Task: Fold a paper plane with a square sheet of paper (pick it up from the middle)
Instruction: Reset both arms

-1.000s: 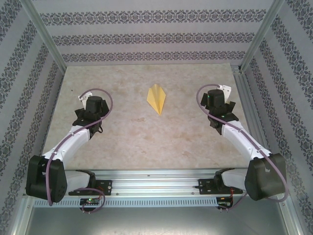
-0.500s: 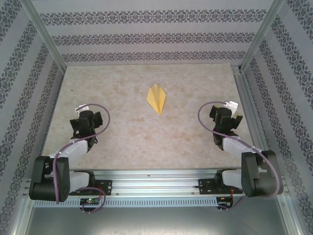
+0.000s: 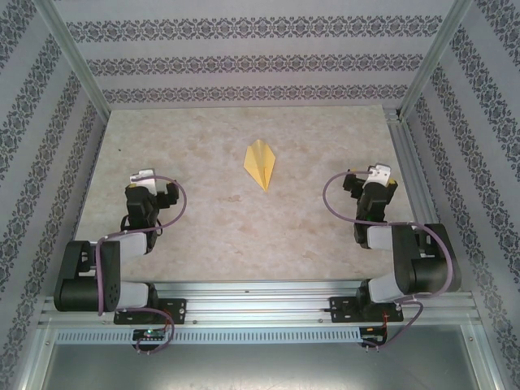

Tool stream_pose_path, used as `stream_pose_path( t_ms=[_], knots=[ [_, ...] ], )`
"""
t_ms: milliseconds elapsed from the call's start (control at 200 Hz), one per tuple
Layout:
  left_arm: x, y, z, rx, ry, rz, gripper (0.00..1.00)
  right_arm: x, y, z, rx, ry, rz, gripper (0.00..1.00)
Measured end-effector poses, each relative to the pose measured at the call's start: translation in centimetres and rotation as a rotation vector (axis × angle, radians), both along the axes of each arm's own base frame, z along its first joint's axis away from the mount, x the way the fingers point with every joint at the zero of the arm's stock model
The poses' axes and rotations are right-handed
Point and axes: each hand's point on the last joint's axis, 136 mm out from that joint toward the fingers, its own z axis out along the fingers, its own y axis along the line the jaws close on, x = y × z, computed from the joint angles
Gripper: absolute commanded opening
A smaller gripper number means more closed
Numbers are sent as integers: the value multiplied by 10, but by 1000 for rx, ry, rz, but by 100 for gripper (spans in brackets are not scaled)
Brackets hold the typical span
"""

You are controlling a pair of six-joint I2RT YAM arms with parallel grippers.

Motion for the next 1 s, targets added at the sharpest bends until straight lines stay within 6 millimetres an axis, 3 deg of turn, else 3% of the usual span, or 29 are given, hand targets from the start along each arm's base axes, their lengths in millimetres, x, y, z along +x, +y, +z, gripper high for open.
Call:
stream_pose_path(
  t_ms=[175, 425, 694, 999],
  knots=[
    [5, -6, -9, -14, 4, -38, 100, 2, 5, -6, 3, -19, 31, 98],
    [15, -14, -4, 3, -9, -70, 100, 4, 8, 0, 4, -43, 45, 98],
    [18, -20, -25, 18, 32, -92, 100, 4, 7, 0, 4, -43, 45, 98],
    [27, -31, -13, 68, 4, -101, 100, 6, 8, 1, 4, -45, 45, 98]
  ],
)
